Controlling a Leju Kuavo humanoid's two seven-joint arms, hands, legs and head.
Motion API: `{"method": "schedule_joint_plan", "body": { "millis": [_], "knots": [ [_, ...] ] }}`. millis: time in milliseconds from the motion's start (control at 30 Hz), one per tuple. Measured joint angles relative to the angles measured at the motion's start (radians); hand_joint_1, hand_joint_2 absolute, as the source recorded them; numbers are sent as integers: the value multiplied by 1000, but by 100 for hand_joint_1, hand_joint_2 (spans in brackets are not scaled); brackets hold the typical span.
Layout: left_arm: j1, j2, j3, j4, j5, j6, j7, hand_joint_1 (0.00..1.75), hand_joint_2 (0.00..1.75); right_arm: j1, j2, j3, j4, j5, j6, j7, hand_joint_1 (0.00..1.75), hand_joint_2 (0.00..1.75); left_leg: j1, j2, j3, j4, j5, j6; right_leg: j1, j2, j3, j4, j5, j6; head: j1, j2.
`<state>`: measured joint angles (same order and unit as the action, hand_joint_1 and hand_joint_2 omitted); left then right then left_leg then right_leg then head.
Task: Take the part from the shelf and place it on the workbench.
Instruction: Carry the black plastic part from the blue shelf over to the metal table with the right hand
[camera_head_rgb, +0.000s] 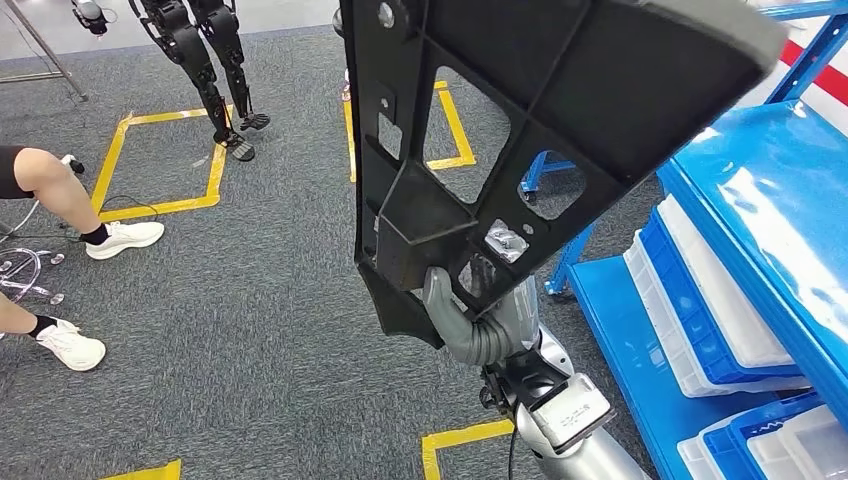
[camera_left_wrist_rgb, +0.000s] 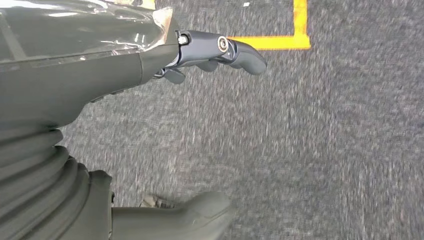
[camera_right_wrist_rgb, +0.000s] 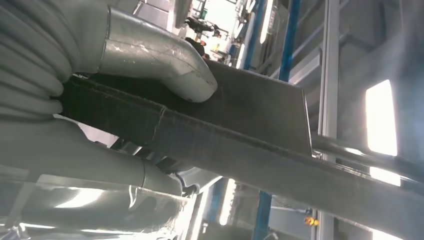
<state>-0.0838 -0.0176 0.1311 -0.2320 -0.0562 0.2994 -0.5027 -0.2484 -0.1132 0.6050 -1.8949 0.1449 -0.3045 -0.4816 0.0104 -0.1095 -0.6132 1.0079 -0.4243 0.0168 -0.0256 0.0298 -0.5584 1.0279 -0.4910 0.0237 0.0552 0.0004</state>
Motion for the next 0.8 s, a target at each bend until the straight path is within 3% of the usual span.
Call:
{"method": "schedule_joint_plan", "body": {
  "millis": [33, 100, 167, 233, 267, 300, 367, 433, 500, 567, 633, 700, 733, 767, 800],
  "knots": [
    [1, 0, 0, 0, 0, -4, -1, 0, 175, 1, 1, 0, 0, 2, 0, -1, 175, 175, 0, 5, -10, 10, -5, -10, 0, -3, 3, -11, 5, -12, -1, 0],
    [1, -1, 0, 0, 0, -11, -3, 0, 175, 2, 2, 0, -1, 6, -1, -1, 175, 175, 2, 50, -43, 74, -44, -19, 0, -23, 4, -15, 9, -30, -5, 0],
    [-2, -2, 0, -1, 0, -17, -5, 0, 175, 6, 3, -1, -1, 10, -1, -1, 175, 175, 2, 93, -108, 206, -107, -25, 8, -45, 4, -14, 8, -41, -7, 0],
    [-2, -3, 0, -1, 0, -23, -6, 0, 175, 11, 3, -2, -1, 14, -2, -1, 175, 175, 3, 105, -152, 289, -129, -27, 14, -69, 4, -14, 6, -44, -7, 0],
    [-1, -4, 0, -1, 0, -25, -7, 0, 175, 12, 3, -2, -1, 15, -2, -1, 175, 175, 3, 108, -145, 277, -114, -25, 16, -80, 4, -14, 5, -45, -7, 0],
    [-1, -4, 0, -1, 1, -26, -8, 0, 175, 13, 3, -3, -2, 17, -2, -1, 175, 175, 2, 114, -118, 226, -86, -21, 18, -90, 5, -14, 4, -46, -7, 0],
    [-2, -3, 0, -3, 2, -26, -9, 0, 175, 12, 5, -5, -4, 19, -2, -1, 175, 175, -4, 153, -40, 89, -35, -11, 25, -107, 7, -14, 1, -44, -7, 0],
    [-4, -3, 0, -6, 3, -26, -11, 0, 175, 12, 7, -6, -7, 21, -1, -1, 175, 175, -13, 174, -2, 19, -19, -1, 31, -122, 8, -14, -3, -39, -5, 0],
    [-4, -2, 0, -7, 4, -25, -11, 0, 175, 12, 9, -6, -9, 25, 1, 0, 175, 175, -17, 152, -2, 11, -16, 8, 33, -137, 11, -15, -6, -29, -5, 0],
    [-3, -2, 1, -7, 5, -25, -12, 0, 175, 12, 11, -7, -12, 29, 2, 1, 175, 175, -13, 132, 8, -5, -6, 21, 31, -114, 6, 8, -22, -22, -4, 0],
    [-4, -4, 1, -8, 6, -25, -12, 0, 175, 13, 11, -9, -14, 31, 3, 2, 175, 175, -7, 111, 16, -16, 3, 30, 26, -62, -37, 104, -68, -25, -1, 0],
    [-5, -4, 0, -8, 6, -25, -12, 0, 175, 18, 9, -11, -15, 32, 4, 2, 175, 175, -7, 85, 14, -16, 4, 33, 22, -37, -103, 235, -116, -28, 1, 0],
    [-4, -4, 0, -8, 6, -25, -12, 0, 175, 21, 8, -11, -15, 32, 5, 2, 175, 175, -7, 72, 14, -16, 4, 32, 20, -35, -122, 269, -123, -23, 1, 0],
    [-3, -4, 1, -8, 7, -25, -12, 0, 175, 23, 8, -12, -15, 32, 7, 3, 175, 175, -6, 58, 14, -15, 5, 32, 18, -34, -123, 264, -113, -15, 1, 0],
    [-3, -5, 1, -8, 8, -25, -13, 0, 175, 24, 8, -12, -15, 33, 9, 2, 175, 175, -5, 44, 14, -14, 5, 30, 15, -31, -104, 220, -88, -5, 1, 0]
  ]
}}
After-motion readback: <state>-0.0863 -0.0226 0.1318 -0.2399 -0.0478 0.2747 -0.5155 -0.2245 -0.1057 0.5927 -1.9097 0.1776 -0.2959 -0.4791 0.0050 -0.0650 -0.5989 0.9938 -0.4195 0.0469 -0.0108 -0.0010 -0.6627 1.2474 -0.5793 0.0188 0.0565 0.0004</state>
